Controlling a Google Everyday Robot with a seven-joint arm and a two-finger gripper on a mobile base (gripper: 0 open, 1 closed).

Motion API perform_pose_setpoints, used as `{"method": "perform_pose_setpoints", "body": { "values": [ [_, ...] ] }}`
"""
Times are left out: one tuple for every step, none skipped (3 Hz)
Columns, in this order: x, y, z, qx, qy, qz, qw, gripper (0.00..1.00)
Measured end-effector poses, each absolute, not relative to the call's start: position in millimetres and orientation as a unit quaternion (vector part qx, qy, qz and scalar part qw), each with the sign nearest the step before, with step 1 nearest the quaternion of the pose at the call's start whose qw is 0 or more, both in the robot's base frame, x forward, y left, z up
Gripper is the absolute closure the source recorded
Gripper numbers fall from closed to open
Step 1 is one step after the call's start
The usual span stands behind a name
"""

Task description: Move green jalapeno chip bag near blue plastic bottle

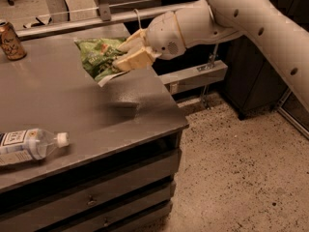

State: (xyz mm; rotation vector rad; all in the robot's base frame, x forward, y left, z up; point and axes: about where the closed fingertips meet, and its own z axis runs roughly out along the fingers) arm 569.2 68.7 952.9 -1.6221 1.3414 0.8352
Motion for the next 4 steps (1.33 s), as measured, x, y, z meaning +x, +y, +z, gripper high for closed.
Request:
{"method": "perform_pose_setpoints", "body": {
  "values": [
    [522.1, 77.2, 946.4, -0.682, 0.487, 0.348, 0.421, 1.00],
    [485.7, 92.8, 933.6, -0.708, 0.451, 0.362, 0.405, 1.00],
    [468.4, 105.6, 923.8, -0.723, 0.431, 0.371, 0.393, 1.00],
    [468.8, 110.8, 916.0, -0.729, 0.425, 0.369, 0.389, 1.00]
  ]
}}
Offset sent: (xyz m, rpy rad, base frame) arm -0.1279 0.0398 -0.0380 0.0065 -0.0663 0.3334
